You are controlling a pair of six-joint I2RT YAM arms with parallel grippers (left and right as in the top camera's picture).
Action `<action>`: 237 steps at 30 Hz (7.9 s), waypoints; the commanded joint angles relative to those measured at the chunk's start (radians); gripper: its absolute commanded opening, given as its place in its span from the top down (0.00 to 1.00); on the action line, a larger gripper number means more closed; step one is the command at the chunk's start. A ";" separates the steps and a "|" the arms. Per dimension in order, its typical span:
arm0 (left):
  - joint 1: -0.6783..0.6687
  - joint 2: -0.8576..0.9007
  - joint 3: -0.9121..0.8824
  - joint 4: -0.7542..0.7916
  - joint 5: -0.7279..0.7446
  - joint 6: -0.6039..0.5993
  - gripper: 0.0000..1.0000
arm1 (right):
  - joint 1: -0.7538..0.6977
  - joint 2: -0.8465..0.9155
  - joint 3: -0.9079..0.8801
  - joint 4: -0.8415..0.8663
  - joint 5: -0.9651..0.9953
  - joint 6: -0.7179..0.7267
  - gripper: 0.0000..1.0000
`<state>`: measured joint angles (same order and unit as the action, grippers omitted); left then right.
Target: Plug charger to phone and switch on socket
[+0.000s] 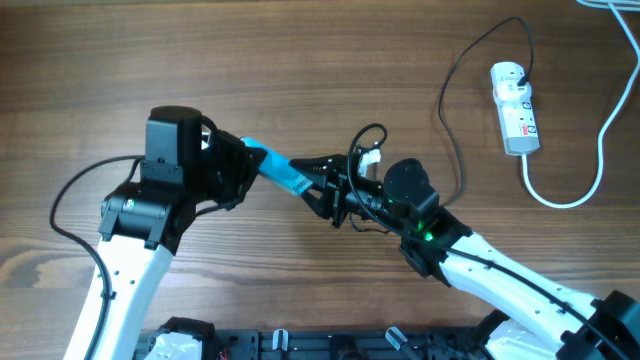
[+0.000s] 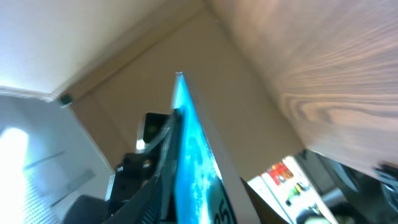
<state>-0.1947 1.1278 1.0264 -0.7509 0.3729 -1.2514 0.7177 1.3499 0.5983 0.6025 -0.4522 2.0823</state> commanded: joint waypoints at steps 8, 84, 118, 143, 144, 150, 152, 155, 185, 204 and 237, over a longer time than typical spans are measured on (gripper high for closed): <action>0.000 0.002 0.015 -0.228 -0.222 0.620 0.96 | -0.008 0.001 0.007 -0.329 0.235 -1.108 0.42; 0.213 0.359 0.015 0.871 1.004 0.588 0.96 | -0.143 0.002 0.264 -0.584 -0.523 -1.450 0.95; 0.215 0.359 0.015 0.910 1.100 0.587 0.96 | -0.203 0.062 0.263 -0.512 -0.718 -1.455 0.95; 0.214 0.359 0.015 0.909 1.092 0.588 0.96 | -0.197 0.069 0.263 -0.452 -0.655 -1.416 0.95; 0.214 0.359 0.015 0.909 1.092 0.588 0.96 | -0.197 0.069 0.263 -0.444 -0.652 -1.407 0.95; 0.214 0.359 0.015 0.909 1.092 0.588 0.96 | -0.197 0.069 0.263 -0.476 -0.649 -1.398 0.95; 0.214 0.359 0.015 0.909 1.092 0.588 0.96 | -0.197 0.069 0.263 -0.491 -0.649 -1.401 0.95; 0.214 0.359 0.015 0.909 1.092 0.588 0.96 | -0.197 0.069 0.263 -0.489 -0.648 -1.400 0.95; 0.255 0.359 0.015 1.316 1.043 0.169 0.96 | -0.194 0.137 0.211 -0.098 -0.864 -1.402 0.95; 0.251 0.359 0.015 1.316 1.044 0.170 0.96 | -0.249 0.139 0.212 0.042 -0.743 -1.278 0.95; 0.205 0.359 0.015 1.316 1.051 0.200 0.96 | -0.259 0.139 0.213 0.040 -0.775 -1.241 0.96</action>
<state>0.0124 1.4944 1.0271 0.5613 1.4143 -1.0634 0.4637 1.4830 0.8089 0.6350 -1.2087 0.8589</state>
